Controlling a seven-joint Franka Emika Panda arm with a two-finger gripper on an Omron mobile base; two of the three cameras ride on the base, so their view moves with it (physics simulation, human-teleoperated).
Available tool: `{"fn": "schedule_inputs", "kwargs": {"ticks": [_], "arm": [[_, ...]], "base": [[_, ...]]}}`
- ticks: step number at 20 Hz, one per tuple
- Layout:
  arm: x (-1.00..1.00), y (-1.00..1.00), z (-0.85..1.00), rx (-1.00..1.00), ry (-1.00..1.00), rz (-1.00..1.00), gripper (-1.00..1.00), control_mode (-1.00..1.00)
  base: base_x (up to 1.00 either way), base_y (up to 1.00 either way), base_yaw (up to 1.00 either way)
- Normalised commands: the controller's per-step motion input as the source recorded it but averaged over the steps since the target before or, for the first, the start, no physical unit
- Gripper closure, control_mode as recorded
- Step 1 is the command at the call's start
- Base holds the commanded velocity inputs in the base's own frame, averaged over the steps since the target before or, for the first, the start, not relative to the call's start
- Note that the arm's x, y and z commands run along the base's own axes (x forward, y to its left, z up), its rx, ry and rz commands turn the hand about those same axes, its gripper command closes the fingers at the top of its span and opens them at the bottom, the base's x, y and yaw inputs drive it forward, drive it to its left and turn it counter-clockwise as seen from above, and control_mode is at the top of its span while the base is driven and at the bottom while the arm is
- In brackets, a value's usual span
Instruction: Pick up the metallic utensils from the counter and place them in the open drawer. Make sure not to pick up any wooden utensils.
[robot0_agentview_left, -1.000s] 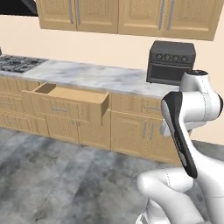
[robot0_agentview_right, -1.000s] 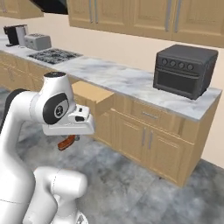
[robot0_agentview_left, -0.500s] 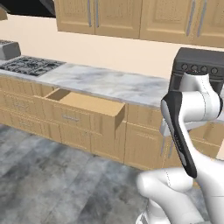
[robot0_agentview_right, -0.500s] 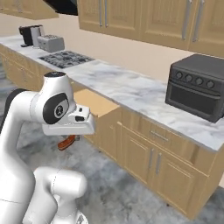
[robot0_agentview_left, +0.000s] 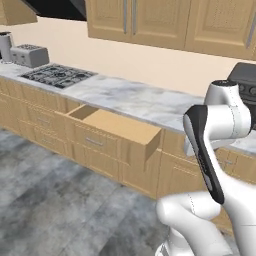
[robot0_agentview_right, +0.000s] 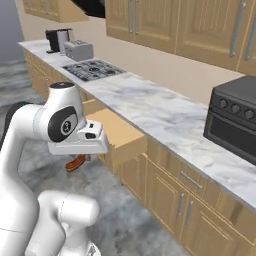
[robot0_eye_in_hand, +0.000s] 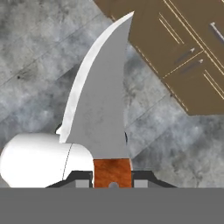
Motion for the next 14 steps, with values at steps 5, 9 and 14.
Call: {"fn": "schedule_inputs", "kwargs": {"ticks": [5, 9, 14], "arm": [[0.0, 0.0, 0.0, 0.0, 0.0, 0.0, 1.0, 1.0], [0.0, 0.0, 0.0, 0.0, 0.0, 0.0, 1.0, 1.0], [0.0, 0.0, 0.0, 0.0, 0.0, 0.0, 1.0, 1.0]], "base": [[0.65, -0.27, 0.28], [0.73, -0.12, 0.25], [0.79, 0.0, 0.21]]}}
